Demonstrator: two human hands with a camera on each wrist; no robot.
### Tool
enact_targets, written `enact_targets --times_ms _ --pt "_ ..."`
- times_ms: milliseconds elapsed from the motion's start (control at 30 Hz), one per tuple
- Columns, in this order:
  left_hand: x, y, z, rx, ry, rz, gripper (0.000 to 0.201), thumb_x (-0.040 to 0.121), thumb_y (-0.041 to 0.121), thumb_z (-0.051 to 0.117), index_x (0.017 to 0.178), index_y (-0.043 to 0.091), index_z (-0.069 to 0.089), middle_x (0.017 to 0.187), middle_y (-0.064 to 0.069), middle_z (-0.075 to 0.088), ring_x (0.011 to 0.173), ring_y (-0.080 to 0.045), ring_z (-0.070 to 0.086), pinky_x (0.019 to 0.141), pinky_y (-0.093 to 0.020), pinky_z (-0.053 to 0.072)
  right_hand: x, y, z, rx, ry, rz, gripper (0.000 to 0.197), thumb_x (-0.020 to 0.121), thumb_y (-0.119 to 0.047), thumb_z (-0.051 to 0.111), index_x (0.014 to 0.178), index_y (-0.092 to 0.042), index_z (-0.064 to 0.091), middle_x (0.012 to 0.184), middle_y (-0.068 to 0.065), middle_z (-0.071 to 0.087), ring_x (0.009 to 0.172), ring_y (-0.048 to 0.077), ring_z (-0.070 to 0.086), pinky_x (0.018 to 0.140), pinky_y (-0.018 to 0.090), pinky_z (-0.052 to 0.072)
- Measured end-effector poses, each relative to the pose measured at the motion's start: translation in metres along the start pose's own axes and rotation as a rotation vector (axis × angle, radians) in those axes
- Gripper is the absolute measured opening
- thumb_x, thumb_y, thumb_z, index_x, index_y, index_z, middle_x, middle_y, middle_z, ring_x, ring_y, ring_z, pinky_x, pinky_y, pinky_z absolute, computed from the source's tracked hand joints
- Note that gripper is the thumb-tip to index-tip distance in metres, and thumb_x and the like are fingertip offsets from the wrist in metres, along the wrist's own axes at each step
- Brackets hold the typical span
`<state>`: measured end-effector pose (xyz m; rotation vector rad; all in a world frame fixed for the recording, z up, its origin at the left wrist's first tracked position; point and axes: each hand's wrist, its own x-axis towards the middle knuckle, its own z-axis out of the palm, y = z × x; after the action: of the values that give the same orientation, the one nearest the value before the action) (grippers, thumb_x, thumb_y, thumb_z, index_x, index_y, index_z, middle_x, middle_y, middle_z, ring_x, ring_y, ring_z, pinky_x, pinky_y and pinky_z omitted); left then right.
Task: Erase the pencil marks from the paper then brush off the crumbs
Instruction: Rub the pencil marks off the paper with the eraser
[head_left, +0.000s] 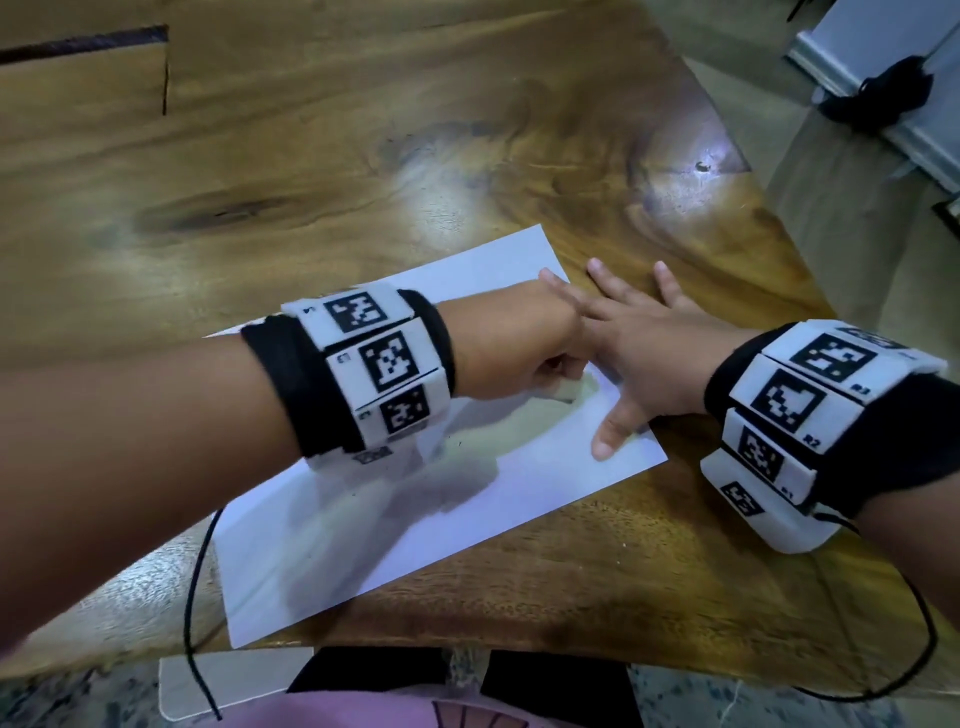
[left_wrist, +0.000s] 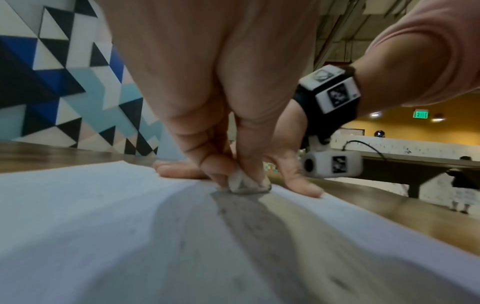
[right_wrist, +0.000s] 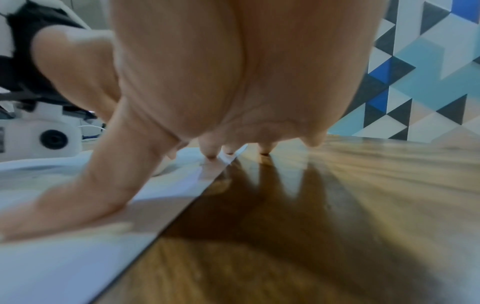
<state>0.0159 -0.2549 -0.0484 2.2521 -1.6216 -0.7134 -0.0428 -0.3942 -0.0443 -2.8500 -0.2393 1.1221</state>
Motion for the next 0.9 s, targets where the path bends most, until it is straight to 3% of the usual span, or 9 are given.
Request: enact_targets --times_ms 100,200,267,400,433,533,667,800,900 --pt "-0.024 -0.011 0.008 -0.011 -0.203 -0.002 0.007 0.08 0.015 0.063 0.083 0.012 0.067 0.084 -0.005 0.065 0.075 -0.019 0.058 0.069 -0.026 0.046 0.002 0.002 0.002 -0.025 0.007 0.011 0.138 0.047 -0.062 0.077 0.138 -0.043 -0.025 0.14 -0.027 -0.039 0.135 0.015 -0.035 0.107 0.063 -0.015" --pt "-0.038 -0.019 0.007 -0.045 -0.364 -0.05 0.01 0.075 0.018 0.068 0.085 0.02 0.069 0.085 0.005 0.065 0.076 -0.008 0.06 0.071 -0.021 0.05 0.003 0.003 0.004 -0.034 0.002 0.014 0.14 0.047 -0.063 0.076 0.136 -0.041 -0.03 0.138 -0.027 -0.041 0.135 0.014 -0.036 0.107 0.063 -0.015" --pt "-0.027 -0.016 0.003 -0.009 -0.274 -0.032 0.009 0.078 0.017 0.065 0.086 0.019 0.069 0.087 0.001 0.067 0.079 -0.014 0.061 0.076 -0.03 0.05 0.003 0.001 0.003 -0.02 -0.002 0.017 0.138 0.048 -0.061 0.077 0.137 -0.042 -0.026 0.142 -0.026 -0.038 0.135 0.014 -0.035 0.108 0.062 -0.014" --pt "0.005 0.002 -0.001 0.042 -0.031 -0.044 0.013 0.083 0.013 0.061 0.094 0.007 0.064 0.097 -0.009 0.065 0.088 -0.024 0.058 0.067 -0.02 0.032 -0.001 -0.002 -0.001 0.047 -0.016 0.013 0.115 0.049 -0.056 0.08 0.142 -0.043 0.014 0.141 -0.027 -0.038 0.134 0.013 -0.037 0.11 0.061 -0.012" --pt "0.004 0.002 0.001 0.039 -0.01 -0.02 0.012 0.082 0.011 0.06 0.092 0.006 0.065 0.094 -0.011 0.066 0.086 -0.024 0.058 0.065 -0.019 0.03 -0.001 -0.002 -0.001 0.057 -0.017 0.011 0.115 0.049 -0.056 0.08 0.142 -0.043 0.013 0.139 -0.029 -0.039 0.134 0.013 -0.037 0.11 0.061 -0.012" --pt "-0.02 -0.007 0.007 0.018 -0.165 -0.009 0.009 0.078 0.01 0.061 0.085 0.014 0.066 0.084 -0.006 0.065 0.076 -0.021 0.058 0.07 -0.028 0.044 0.002 0.001 0.001 0.047 -0.024 0.008 0.136 0.048 -0.06 0.078 0.138 -0.045 -0.022 0.128 -0.032 -0.043 0.132 0.01 -0.038 0.109 0.062 -0.012" --pt "-0.035 -0.016 0.001 -0.012 -0.391 -0.085 0.011 0.073 0.025 0.07 0.083 0.02 0.069 0.083 0.001 0.068 0.077 -0.016 0.061 0.071 -0.03 0.05 0.004 0.002 0.004 0.035 -0.025 0.005 0.138 0.048 -0.061 0.077 0.135 -0.045 -0.029 0.127 -0.032 -0.045 0.13 0.009 -0.039 0.109 0.062 -0.013" --pt "-0.006 -0.003 -0.006 0.033 -0.099 -0.075 0.013 0.08 0.013 0.062 0.092 0.01 0.065 0.089 -0.004 0.066 0.079 -0.018 0.056 0.061 -0.022 0.033 0.003 0.002 0.002 0.067 -0.031 -0.007 0.129 0.045 -0.06 0.079 0.141 -0.048 -0.006 0.131 -0.033 -0.042 0.126 0.006 -0.041 0.106 0.06 -0.017" --pt "-0.001 0.01 -0.004 0.05 0.084 0.065 0.006 0.078 0.004 0.062 0.082 0.004 0.066 0.082 -0.014 0.066 0.074 -0.022 0.054 0.061 -0.017 0.018 0.002 0.002 0.001 0.084 -0.025 -0.011 0.12 0.046 -0.06 0.079 0.142 -0.047 0.008 0.132 -0.032 -0.042 0.127 0.007 -0.042 0.106 0.06 -0.018"
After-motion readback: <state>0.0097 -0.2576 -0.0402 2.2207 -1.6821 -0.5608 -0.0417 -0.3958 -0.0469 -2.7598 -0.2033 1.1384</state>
